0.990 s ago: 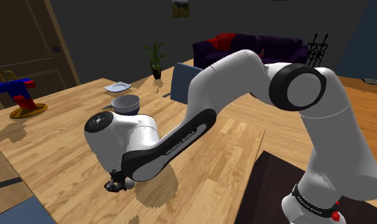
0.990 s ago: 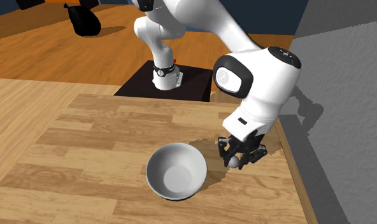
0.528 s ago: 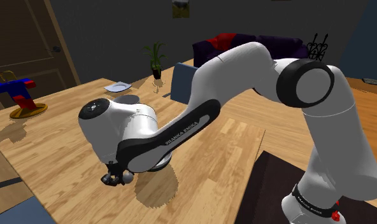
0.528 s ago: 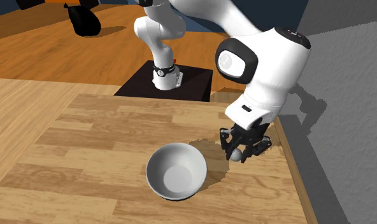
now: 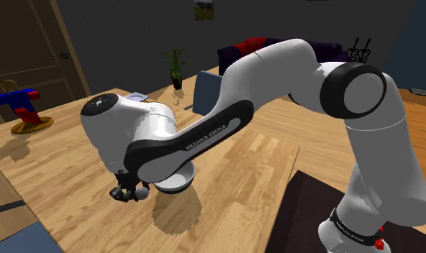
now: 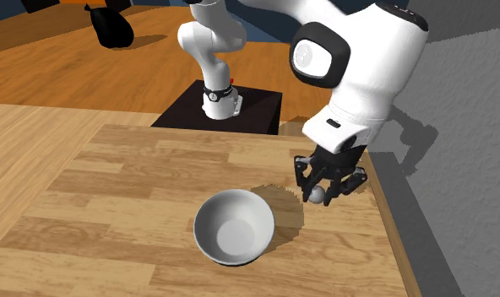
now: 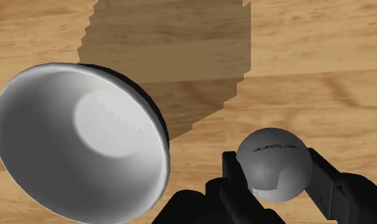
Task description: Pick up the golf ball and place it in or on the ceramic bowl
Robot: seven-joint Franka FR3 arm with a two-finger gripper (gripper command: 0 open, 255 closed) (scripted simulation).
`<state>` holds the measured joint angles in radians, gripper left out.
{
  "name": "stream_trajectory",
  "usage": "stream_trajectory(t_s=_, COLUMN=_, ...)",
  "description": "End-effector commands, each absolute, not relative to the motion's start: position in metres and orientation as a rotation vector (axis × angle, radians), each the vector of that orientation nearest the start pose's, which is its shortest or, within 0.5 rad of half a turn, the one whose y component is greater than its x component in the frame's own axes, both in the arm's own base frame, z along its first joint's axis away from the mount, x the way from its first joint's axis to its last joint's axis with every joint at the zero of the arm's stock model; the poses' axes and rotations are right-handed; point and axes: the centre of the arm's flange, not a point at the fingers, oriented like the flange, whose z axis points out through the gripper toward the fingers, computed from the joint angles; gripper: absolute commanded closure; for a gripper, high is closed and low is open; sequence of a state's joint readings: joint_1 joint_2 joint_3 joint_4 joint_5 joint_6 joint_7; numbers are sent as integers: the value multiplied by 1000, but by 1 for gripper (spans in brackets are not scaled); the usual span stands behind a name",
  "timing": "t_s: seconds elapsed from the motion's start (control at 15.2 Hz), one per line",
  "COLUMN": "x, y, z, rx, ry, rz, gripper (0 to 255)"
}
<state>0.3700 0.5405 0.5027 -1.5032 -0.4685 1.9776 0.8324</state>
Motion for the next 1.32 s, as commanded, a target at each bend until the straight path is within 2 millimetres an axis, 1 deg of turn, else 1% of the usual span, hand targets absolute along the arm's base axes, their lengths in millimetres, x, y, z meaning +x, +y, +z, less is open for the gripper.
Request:
stream_trajectory(t_s=0.0, x=510, y=474, z=396, rx=-3234, ry=-267, rz=-229, gripper=255)
stream_trajectory(t_s=0.07, x=510, y=474, z=400, rx=-3234, ry=-267, rz=-229, gripper=255)
stream_trajectory(t_s=0.92, x=580, y=317, z=403, rx=-3234, ry=-267, rz=-229, gripper=255)
stream_trajectory(t_s=0.99, x=583, y=311, z=403, rx=-3234, ry=-267, rz=-229, gripper=255)
stream_trajectory(t_s=1.25, x=583, y=311, z=382, rx=-3234, ry=-267, rz=-229, gripper=255)
